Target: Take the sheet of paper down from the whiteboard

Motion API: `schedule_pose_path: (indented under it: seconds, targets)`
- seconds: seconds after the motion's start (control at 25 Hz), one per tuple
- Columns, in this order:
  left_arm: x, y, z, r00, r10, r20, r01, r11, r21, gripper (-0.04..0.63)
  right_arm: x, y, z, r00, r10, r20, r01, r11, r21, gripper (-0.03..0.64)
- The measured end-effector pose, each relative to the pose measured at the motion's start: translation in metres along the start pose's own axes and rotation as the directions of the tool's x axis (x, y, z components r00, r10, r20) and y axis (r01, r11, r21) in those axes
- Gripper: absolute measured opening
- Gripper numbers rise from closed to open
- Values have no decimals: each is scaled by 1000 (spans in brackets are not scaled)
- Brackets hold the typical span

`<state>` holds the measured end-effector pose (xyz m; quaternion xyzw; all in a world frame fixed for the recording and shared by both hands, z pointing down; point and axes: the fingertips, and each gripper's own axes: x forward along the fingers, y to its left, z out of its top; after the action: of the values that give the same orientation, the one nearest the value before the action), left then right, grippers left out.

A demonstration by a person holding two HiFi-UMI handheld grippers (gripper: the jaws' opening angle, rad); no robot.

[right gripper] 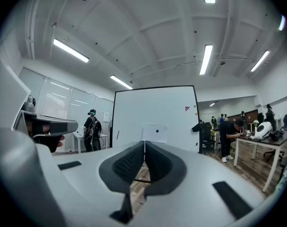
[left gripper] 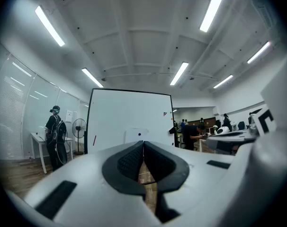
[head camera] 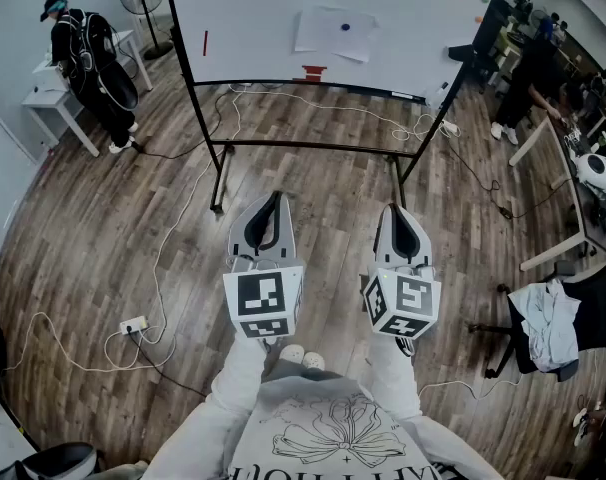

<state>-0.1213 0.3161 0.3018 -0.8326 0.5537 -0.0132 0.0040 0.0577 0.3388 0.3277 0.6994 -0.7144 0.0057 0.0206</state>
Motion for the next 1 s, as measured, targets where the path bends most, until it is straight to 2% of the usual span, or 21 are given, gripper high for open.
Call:
schedule_pose_path:
  seconds: [0.6,1.0]
  targets:
    - [10,15,-8,1000,-5,-12,5,1000,4,5,16,2,-6,999,-33,8,33,999,29,9]
    - [29,40,-21,999,-26,-28,26,1000,15,5,44,29,-18,1000,-23,-6,23,999,25,9]
